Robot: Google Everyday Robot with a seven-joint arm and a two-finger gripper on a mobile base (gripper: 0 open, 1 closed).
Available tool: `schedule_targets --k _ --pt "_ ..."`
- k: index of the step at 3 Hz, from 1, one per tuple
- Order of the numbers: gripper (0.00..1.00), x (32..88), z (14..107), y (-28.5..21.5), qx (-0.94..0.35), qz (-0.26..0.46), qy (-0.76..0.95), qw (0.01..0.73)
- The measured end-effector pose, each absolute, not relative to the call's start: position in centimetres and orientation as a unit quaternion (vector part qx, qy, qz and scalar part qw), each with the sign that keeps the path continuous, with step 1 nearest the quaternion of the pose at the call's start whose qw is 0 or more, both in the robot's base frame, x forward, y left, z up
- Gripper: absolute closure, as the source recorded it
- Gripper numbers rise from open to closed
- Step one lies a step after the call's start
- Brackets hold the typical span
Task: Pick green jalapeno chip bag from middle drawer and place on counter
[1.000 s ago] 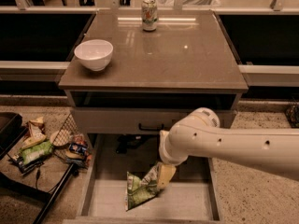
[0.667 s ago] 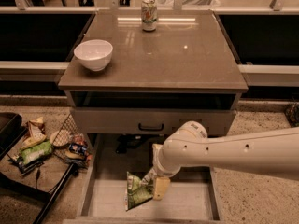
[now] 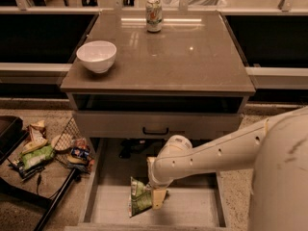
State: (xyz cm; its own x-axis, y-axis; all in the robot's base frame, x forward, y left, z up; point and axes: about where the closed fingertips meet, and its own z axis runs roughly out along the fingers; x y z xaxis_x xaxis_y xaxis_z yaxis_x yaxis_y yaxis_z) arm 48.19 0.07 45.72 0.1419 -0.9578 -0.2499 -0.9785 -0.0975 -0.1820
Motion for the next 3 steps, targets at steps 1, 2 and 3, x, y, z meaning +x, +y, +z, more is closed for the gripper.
schedule_targets --k 1,2,3 --pt "0.18 49.1 42.7 0.4 -0.751 0.028 0.645 0.138" --pt "0.41 48.4 39.7 1.4 -0.754 0.044 0.644 0.121" --pt "0.65 48.3 39.4 2.5 -0.744 0.074 0.651 0.133"
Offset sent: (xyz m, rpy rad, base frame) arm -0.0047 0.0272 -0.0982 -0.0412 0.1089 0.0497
